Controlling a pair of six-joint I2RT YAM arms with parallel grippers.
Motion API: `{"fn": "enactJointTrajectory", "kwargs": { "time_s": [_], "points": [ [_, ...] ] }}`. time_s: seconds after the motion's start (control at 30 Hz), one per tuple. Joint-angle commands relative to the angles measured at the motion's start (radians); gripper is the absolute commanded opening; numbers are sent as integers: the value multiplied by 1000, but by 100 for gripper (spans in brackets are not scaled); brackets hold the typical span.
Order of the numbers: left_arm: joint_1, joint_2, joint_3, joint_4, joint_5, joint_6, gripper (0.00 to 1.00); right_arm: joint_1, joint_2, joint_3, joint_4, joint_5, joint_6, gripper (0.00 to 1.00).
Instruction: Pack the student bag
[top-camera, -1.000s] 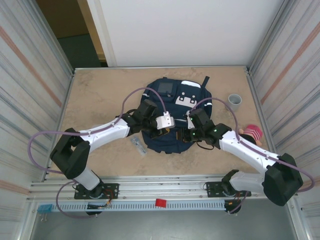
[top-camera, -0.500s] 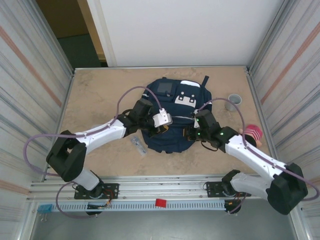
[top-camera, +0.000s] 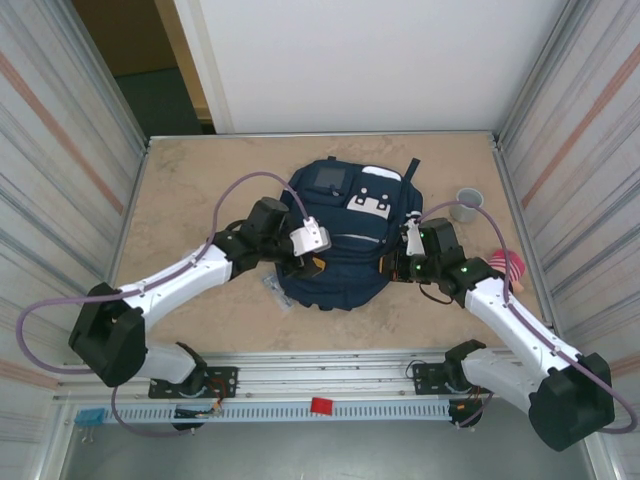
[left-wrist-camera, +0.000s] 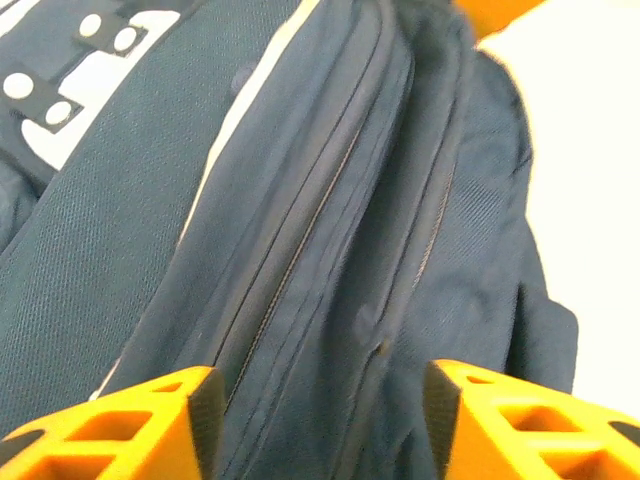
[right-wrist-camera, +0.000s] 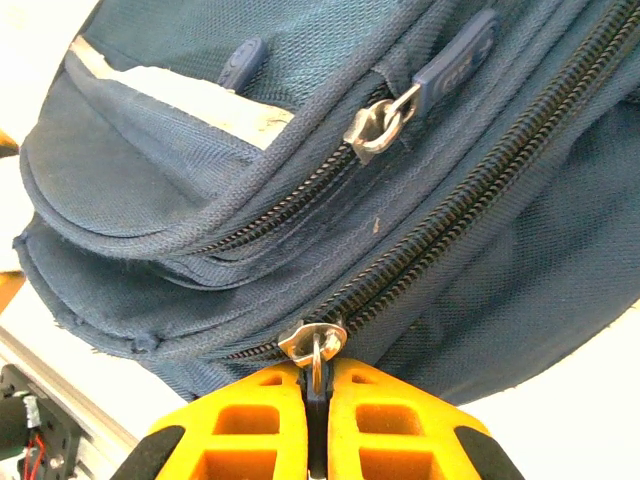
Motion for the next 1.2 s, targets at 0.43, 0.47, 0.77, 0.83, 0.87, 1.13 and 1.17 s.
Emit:
{"fn": "enactJointTrajectory", "kwargs": {
  "time_s": [0.43, 0.47, 0.77, 0.83, 0.87, 1.13, 1.17],
  "points": [
    [-158, 281, 271, -15, -74, 9, 55, 19, -12, 20, 14, -69, -46, 0],
    [-162, 285, 270, -17, -73, 16, 54, 17, -12, 20, 16, -73, -48, 0],
    [-164, 230, 195, -40, -130, 104, 0, -80, 1, -1, 2, -31, -27, 0],
    [-154, 193, 161, -39, -102, 125, 0, -139, 27, -9, 3, -37, -25, 0],
    [-146, 172, 144, -37, -83, 132, 0, -177, 43, -9, 4, -39, -29, 0],
    [-101, 57, 62, -25, -38, 156, 0, -380, 227, 63, 54, -44, -80, 0],
    [-98, 51, 61, -29, -39, 155, 0, -398, 249, 76, 67, -49, -81, 0]
  ]
}}
